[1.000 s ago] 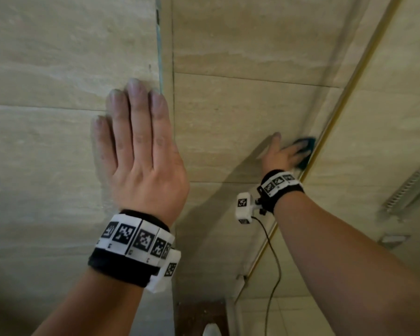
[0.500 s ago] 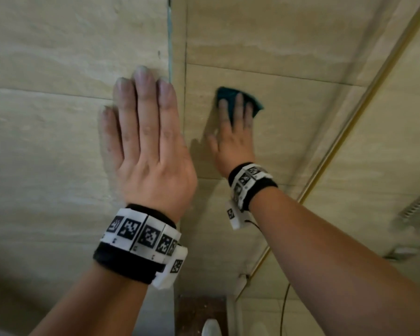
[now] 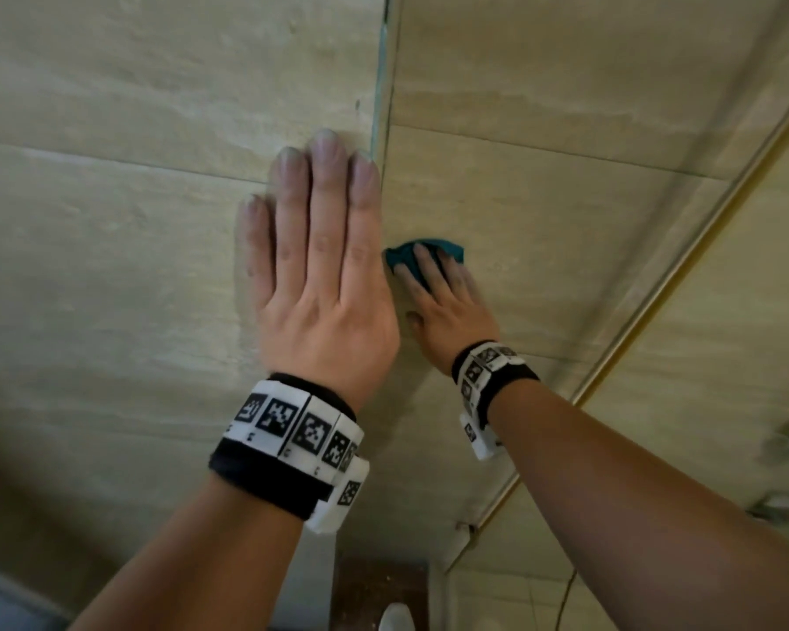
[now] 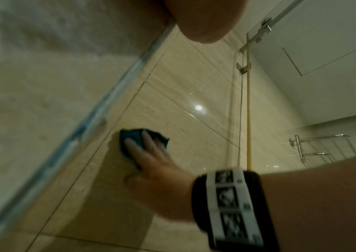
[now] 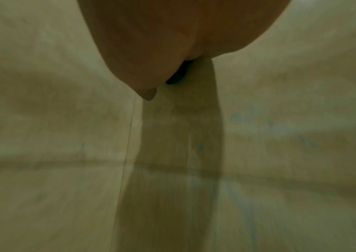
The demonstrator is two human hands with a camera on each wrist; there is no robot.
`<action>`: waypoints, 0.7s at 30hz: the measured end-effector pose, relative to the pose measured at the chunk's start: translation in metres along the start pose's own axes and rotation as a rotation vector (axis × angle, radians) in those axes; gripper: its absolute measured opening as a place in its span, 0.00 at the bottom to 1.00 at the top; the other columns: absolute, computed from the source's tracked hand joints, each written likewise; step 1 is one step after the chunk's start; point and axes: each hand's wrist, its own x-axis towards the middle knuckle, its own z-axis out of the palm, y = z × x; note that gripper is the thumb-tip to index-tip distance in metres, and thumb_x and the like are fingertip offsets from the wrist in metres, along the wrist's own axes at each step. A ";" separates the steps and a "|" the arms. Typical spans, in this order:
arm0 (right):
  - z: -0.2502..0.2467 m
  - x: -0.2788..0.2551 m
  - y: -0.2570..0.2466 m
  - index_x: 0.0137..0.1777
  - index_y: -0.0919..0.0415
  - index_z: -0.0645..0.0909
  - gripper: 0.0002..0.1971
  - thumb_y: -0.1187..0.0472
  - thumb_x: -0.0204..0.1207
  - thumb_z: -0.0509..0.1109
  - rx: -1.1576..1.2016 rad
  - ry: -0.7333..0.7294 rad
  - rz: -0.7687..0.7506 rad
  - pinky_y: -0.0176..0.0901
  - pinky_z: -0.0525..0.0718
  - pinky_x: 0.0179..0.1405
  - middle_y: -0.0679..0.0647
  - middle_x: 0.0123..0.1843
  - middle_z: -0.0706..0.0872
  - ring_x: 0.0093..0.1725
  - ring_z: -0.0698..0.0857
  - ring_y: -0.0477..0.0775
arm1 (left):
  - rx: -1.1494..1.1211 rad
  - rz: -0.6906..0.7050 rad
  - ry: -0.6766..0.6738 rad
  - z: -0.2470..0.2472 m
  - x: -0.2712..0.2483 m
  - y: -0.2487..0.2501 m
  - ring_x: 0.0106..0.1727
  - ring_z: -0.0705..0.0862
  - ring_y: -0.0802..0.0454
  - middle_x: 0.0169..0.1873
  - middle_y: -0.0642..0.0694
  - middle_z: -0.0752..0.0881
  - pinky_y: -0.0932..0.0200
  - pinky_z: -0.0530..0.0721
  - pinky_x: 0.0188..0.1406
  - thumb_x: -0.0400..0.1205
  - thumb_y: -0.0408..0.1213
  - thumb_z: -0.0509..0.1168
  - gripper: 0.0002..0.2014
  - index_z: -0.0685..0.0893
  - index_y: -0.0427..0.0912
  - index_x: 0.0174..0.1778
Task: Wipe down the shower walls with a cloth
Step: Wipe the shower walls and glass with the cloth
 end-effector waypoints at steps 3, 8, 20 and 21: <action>-0.048 0.041 0.012 0.91 0.48 0.58 0.37 0.56 0.82 0.65 0.060 0.220 0.067 0.62 0.50 0.88 0.56 0.93 0.52 0.90 0.54 0.66 | 0.004 0.000 -0.002 -0.001 0.001 -0.002 0.85 0.66 0.29 0.83 0.27 0.71 0.30 0.61 0.86 0.84 0.26 0.69 0.35 0.63 0.29 0.87; -0.087 0.082 0.007 0.91 0.54 0.58 0.39 0.59 0.78 0.62 0.096 0.429 0.195 0.66 0.51 0.89 0.63 0.92 0.53 0.90 0.51 0.69 | -0.013 -0.001 -0.025 -0.002 -0.001 -0.002 0.84 0.66 0.27 0.82 0.25 0.71 0.29 0.61 0.85 0.84 0.25 0.68 0.33 0.65 0.27 0.85; 0.069 -0.062 -0.015 0.90 0.41 0.33 0.51 0.57 0.76 0.65 0.005 -0.268 0.031 0.57 0.35 0.89 0.47 0.92 0.36 0.89 0.48 0.63 | -0.016 0.010 -0.036 -0.001 -0.003 -0.003 0.84 0.66 0.27 0.82 0.25 0.72 0.31 0.59 0.86 0.85 0.25 0.68 0.32 0.64 0.27 0.84; 0.068 -0.070 -0.004 0.90 0.41 0.33 0.51 0.56 0.77 0.65 0.010 -0.259 0.079 0.58 0.36 0.89 0.48 0.92 0.36 0.90 0.49 0.63 | -0.012 0.010 -0.039 -0.002 -0.003 -0.003 0.84 0.65 0.27 0.82 0.25 0.71 0.32 0.58 0.87 0.85 0.26 0.68 0.32 0.63 0.28 0.85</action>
